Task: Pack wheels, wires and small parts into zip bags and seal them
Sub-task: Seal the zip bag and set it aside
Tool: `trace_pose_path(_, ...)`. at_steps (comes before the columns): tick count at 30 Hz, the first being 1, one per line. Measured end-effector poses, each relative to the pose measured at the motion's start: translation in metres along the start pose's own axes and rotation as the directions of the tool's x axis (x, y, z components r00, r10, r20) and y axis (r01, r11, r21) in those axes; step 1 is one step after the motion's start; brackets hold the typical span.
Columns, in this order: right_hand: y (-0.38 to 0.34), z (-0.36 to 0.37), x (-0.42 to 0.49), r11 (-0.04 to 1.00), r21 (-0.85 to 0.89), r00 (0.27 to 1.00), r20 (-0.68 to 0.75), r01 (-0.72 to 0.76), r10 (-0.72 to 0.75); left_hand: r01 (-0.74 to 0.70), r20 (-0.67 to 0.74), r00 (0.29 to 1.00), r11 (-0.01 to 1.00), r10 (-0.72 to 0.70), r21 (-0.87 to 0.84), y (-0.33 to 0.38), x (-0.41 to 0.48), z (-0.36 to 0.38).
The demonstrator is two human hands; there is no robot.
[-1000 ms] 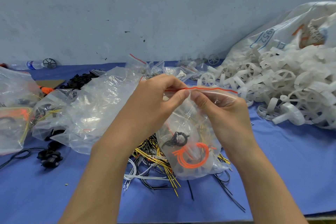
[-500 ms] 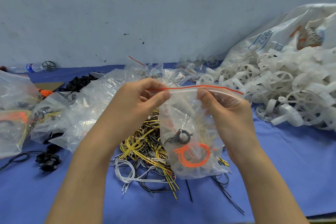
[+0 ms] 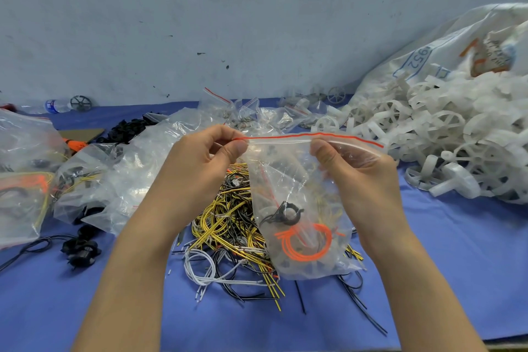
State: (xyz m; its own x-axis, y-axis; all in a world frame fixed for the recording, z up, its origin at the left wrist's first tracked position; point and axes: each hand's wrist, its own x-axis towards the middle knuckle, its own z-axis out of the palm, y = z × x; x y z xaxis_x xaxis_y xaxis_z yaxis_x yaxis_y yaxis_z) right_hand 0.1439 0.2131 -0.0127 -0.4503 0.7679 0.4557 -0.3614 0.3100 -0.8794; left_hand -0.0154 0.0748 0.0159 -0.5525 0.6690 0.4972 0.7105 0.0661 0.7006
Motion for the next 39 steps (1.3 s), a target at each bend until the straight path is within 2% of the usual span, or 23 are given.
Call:
trace_pose_path(5, -0.003, 0.001, -0.001, 1.000, 0.013, 1.000, -0.008, -0.025, 0.025, -0.006, -0.059, 0.998, 0.998, 0.010, 0.070, 0.002, 0.002, 0.001)
trace_pose_path(9, -0.004, -0.002, 0.001, 0.998, 0.031, 0.997, -0.047, -0.056, 0.058, -0.001, 0.001, 1.000, 0.999, 0.001, -0.043, 0.004, 0.002, 0.002)
trace_pose_path(16, -0.007, -0.001, -0.002, 0.998, 0.038, 0.999, -0.001, -0.043, 0.043, -0.029, 0.043, 0.998, 0.989, 0.035, -0.144, 0.008, 0.001, 0.009)
trace_pose_path(28, -0.010, -0.001, -0.004, 0.995, 0.056, 0.997, 0.012, -0.079, 0.079, -0.012, 0.066, 0.997, 0.963, 0.030, -0.267, 0.007, 0.001, 0.016)
trace_pose_path(39, -0.010, -0.001, -0.005, 0.997, 0.033, 0.998, 0.012, -0.070, 0.069, -0.002, 0.086, 0.996, 0.957, 0.028, -0.291, 0.012, -0.002, 0.020)
